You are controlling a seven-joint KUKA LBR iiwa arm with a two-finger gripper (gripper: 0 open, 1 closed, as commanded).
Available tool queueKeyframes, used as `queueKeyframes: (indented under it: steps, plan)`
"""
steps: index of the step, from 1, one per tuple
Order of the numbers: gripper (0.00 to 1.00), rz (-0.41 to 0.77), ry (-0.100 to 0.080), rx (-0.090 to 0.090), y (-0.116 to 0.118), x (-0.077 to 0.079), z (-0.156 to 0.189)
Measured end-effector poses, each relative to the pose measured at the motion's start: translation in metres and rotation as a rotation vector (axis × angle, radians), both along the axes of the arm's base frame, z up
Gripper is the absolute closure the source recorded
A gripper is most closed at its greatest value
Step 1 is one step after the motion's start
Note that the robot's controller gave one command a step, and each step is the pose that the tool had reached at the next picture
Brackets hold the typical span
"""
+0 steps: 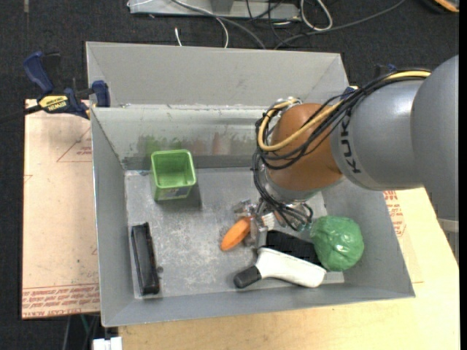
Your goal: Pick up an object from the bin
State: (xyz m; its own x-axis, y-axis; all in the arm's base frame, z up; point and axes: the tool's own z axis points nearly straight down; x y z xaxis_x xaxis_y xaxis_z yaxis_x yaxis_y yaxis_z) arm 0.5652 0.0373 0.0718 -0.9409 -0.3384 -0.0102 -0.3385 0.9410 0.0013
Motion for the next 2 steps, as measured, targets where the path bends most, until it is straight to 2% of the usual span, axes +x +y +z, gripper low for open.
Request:
queueKeyframes:
  steps: [1,2]
  plan:
    - [1.0,0.0,0.0,0.0,0.0,0.0,0.0]
    - [1.0,-0.003,0.01,0.0,-0.003,-0.008,0.013]
